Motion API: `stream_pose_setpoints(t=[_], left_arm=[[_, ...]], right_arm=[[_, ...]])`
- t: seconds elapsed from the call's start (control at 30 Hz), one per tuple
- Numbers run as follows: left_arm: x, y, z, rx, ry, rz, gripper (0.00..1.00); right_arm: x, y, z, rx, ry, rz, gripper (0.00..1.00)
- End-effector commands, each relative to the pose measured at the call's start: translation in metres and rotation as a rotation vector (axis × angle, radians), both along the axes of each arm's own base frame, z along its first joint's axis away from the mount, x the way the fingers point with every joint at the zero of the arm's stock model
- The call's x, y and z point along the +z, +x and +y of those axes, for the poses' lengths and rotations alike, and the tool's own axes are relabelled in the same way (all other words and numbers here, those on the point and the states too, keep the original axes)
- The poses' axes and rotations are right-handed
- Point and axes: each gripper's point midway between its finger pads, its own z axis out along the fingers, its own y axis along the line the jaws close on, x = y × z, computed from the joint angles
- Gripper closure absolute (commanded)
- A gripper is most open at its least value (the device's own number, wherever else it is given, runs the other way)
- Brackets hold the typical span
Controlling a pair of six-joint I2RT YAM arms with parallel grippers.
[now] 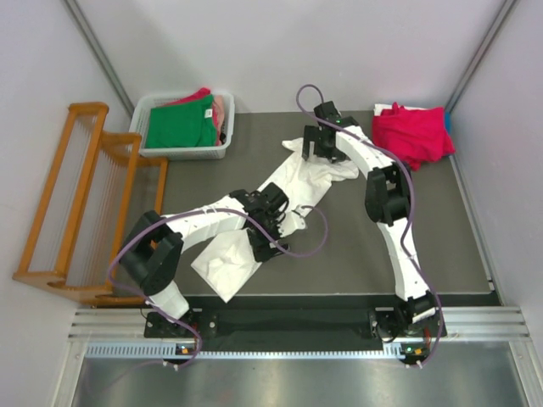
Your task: Fold and stack the t-shirts
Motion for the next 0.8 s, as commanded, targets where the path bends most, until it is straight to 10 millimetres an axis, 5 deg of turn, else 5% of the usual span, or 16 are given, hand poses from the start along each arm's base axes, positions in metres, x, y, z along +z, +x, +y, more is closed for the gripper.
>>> stream_pose_setpoints(t=[0.0,0.2,0.43,0.6,0.77], left_arm=[[0.016,-0.002,-0.031,-0.01,-0.071,0.01,0.04],[0.018,0.019,-0.007,0.031,-0.033,-0.095,0.02],[0.041,0.072,0.06,0.234,-0.101,-0.093,0.02],[0.029,0.067,0.093,0.271,-0.041,-0.101,0.02],[0.013,0.05,0.097,0.276,-0.035,-0.06,0.03]], right_arm=[[0.031,0.025,0.024,0.052,0.065,-0.116,0.0],[0.083,0.022,0.02,0.084,0.028,-0.219,0.0],[0.134,-0.012,-0.002,0.079,-0.08,-0.268,0.0],[0.134,-0.041,-0.017,0.059,-0.127,-0.226,0.0],[0.099,-0.079,-0.01,0.091,-0.09,-0.13,0.0]])
